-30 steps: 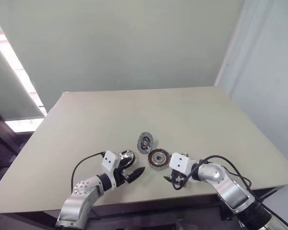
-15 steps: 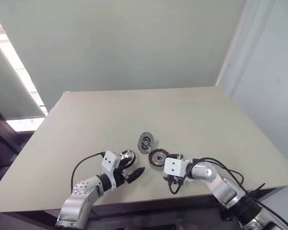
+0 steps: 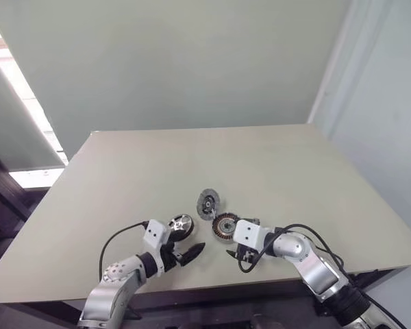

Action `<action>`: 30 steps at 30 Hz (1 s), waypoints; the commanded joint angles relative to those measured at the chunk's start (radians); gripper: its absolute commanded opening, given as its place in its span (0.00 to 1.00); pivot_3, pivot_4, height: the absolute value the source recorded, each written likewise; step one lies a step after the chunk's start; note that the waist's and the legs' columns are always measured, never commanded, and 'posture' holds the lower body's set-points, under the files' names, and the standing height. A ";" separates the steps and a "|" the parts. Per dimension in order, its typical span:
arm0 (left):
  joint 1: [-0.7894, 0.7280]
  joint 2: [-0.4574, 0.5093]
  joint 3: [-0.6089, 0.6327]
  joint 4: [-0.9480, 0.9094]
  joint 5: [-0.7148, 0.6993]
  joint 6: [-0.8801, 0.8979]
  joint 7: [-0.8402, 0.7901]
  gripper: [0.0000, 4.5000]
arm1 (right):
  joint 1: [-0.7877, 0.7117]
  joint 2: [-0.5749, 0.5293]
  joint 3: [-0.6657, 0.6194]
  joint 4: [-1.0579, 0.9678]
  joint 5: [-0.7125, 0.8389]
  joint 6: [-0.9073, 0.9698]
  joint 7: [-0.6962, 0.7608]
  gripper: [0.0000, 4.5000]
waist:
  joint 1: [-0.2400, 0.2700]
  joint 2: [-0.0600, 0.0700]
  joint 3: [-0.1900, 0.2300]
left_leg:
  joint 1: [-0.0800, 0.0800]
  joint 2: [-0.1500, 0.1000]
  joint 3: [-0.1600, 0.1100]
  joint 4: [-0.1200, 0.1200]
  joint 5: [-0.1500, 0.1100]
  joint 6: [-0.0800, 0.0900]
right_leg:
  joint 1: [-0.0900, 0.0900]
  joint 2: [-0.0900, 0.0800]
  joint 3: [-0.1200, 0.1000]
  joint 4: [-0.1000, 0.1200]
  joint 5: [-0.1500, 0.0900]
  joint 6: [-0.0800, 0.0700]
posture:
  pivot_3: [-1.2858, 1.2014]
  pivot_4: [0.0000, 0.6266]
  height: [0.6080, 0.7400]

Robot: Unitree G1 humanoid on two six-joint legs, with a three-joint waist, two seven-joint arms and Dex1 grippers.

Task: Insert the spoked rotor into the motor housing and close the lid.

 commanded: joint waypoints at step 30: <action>0.102 -0.393 0.364 -0.148 -0.586 0.448 0.528 1.00 | 0.029 0.159 -0.165 -0.091 0.246 0.095 -0.074 0.01 | 0.000 -0.001 0.000 | 0.001 0.000 -0.001 0.001 0.000 0.000 | 0.002 0.000 -0.001 0.000 0.000 0.000 | 0.52 0.00 1.00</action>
